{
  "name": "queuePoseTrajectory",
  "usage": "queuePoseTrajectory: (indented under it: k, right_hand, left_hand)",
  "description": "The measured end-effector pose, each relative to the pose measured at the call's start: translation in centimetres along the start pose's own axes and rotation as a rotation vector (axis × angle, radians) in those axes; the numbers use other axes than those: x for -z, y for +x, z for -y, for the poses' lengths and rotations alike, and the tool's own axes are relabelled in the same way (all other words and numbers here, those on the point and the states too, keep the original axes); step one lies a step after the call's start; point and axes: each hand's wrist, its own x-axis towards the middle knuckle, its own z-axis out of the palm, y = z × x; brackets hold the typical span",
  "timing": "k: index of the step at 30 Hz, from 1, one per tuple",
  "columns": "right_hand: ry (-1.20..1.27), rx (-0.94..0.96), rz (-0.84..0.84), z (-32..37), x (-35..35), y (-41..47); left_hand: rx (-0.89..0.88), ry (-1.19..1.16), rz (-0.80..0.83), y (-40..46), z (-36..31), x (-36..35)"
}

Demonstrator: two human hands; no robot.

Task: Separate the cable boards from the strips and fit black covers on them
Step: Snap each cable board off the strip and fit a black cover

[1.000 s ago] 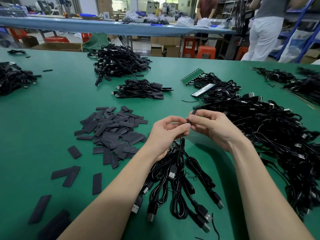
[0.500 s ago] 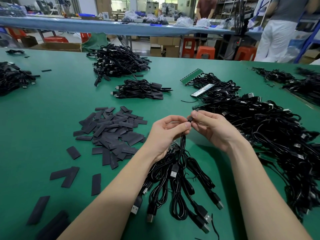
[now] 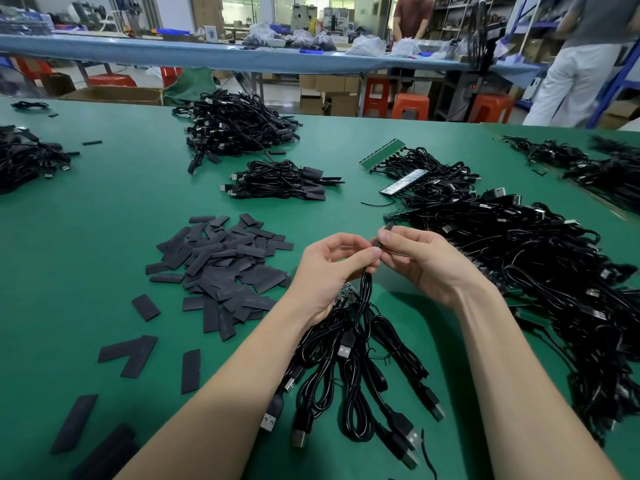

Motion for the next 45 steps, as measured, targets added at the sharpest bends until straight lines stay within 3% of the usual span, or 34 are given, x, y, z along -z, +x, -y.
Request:
queuePoseTrajectory:
  k: [13,25,45]
  right_hand:
    - [0.020,0.187,-0.076,-0.5,-1.4,0.2]
    - [0.052,0.184,-0.161,-0.4,-1.5,0.2]
    - [0.064,0.199,-0.137,-0.6,-1.5,0.5]
  left_hand:
    - [0.025,-0.087,-0.011,0.2,-0.2,0.1]
    - [0.039,-0.039,-0.010,0.0,-0.3,-0.1]
    - [0.031,-0.056,-0.037,0.1,-0.3,-0.2]
